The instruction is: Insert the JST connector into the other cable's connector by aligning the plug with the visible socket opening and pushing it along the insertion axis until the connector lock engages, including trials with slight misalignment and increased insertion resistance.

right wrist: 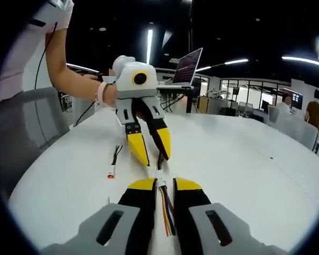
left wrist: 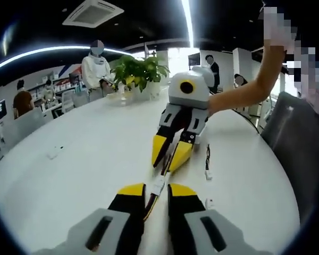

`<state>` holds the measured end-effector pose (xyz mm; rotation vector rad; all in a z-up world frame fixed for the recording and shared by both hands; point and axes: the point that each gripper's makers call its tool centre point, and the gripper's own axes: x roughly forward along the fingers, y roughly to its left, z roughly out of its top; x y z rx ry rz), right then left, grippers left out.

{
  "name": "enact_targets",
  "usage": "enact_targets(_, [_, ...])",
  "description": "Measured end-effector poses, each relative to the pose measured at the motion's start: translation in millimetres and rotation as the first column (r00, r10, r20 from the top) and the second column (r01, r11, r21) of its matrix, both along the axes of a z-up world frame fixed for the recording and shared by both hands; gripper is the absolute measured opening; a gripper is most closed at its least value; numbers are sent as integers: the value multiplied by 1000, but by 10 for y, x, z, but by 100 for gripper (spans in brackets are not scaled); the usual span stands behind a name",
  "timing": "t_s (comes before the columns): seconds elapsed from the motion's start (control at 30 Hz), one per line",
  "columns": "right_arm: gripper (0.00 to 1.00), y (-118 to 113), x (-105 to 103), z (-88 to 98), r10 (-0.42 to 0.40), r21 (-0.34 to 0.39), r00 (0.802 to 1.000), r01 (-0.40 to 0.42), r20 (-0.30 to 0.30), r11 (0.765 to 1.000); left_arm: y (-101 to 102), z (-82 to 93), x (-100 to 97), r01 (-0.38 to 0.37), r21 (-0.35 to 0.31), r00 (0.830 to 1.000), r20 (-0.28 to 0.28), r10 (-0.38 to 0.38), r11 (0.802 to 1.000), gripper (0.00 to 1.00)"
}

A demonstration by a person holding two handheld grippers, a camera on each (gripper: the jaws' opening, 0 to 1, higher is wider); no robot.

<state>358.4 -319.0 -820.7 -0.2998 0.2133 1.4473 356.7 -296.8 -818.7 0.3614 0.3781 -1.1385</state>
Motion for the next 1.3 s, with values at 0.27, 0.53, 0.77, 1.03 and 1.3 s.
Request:
enact_targets(0.27, [9,-117,-198,126,6,-11,1000,-6,20,1000,-7,112,-171,-16,-37,1000,-4,16,999,10])
enact_targets(0.53, [9,-190,-345,213,9,-17,1000,-9,26,1000,87,75,-273,-35,-48,999,-26,33,998,11])
enact_targets(0.77, [9,-201,-491,281,25,-17,999,-24,30,1000,70,242,-419,-33,-103,999,-16,31,994,11])
enact_targets(1.03, [9,-239,-622,234,51,-40,998,-50,25,998,71,235,-553,-13,-71,1000,-12,12,997,12])
enact_targets(1.3, [8,-320,-676,-57,53,-116,999,-52,8,992,43,166,-662,2,-72,999,-32,-4,997,12])
